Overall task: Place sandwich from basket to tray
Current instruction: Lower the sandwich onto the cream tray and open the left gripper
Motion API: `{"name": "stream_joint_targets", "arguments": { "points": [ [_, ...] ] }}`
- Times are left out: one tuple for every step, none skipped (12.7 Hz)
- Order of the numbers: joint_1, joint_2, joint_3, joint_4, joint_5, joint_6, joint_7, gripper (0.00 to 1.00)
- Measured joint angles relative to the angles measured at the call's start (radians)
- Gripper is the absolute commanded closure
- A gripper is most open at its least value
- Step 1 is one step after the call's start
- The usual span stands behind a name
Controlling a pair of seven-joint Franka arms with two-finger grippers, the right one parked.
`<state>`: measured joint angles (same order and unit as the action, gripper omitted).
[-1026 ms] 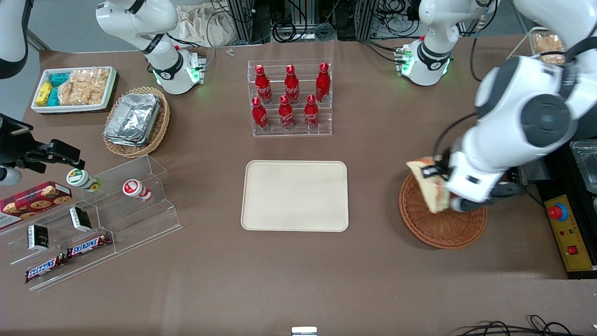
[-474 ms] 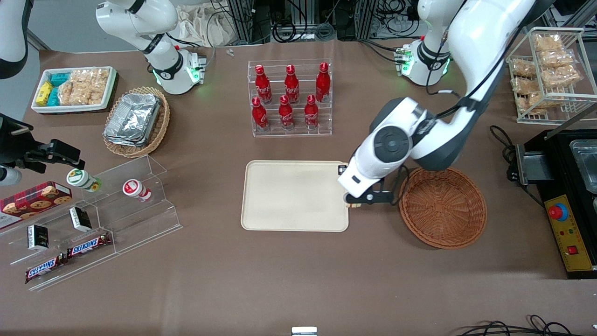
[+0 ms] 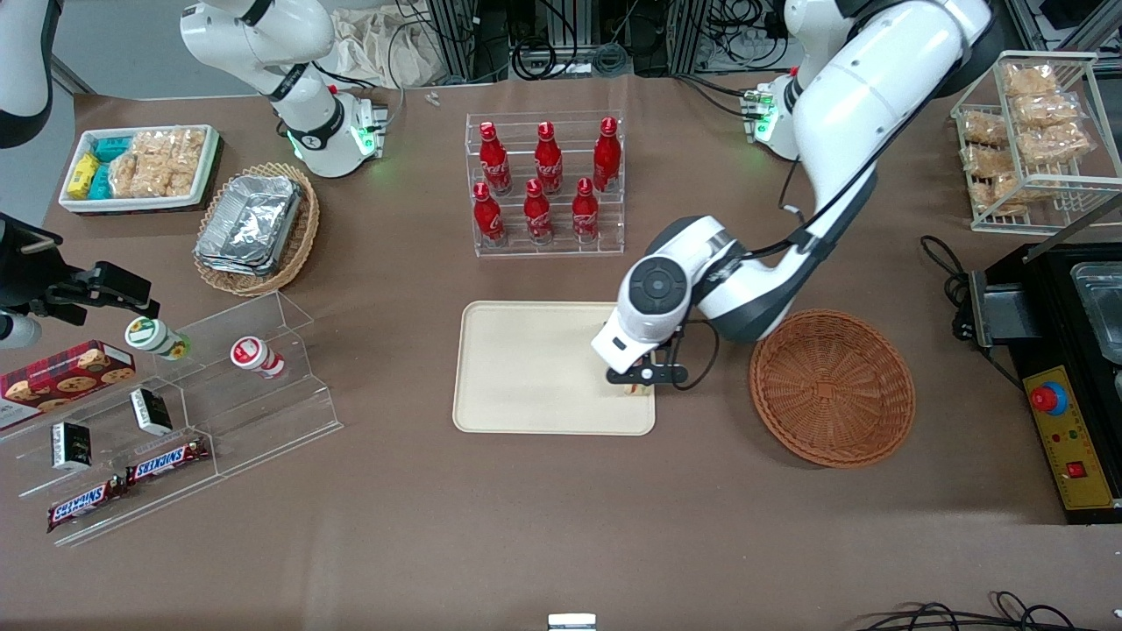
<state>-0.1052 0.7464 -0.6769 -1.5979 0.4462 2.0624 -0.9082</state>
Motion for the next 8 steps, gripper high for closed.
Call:
{"name": "stream_joint_targets", "arguments": {
  "points": [
    [-0.01,0.021,0.001,0.0,0.028,0.015,-0.025,1.0],
    [-0.014,0.034,0.001,0.001,0.043,0.023,-0.035,0.94],
    [-0.015,0.039,0.002,0.003,0.046,0.024,-0.036,0.68],
    [-0.015,0.039,0.002,0.006,0.046,0.024,-0.036,0.36],
    [-0.015,0.039,0.002,0.006,0.047,0.024,-0.036,0.0],
    [-0.015,0.039,0.002,0.007,0.047,0.024,-0.036,0.0],
    [-0.015,0.039,0.003,0.007,0.047,0.025,-0.036,0.0],
    [-0.015,0.039,0.004,0.009,0.047,0.025,-0.037,0.0]
  ]
}}
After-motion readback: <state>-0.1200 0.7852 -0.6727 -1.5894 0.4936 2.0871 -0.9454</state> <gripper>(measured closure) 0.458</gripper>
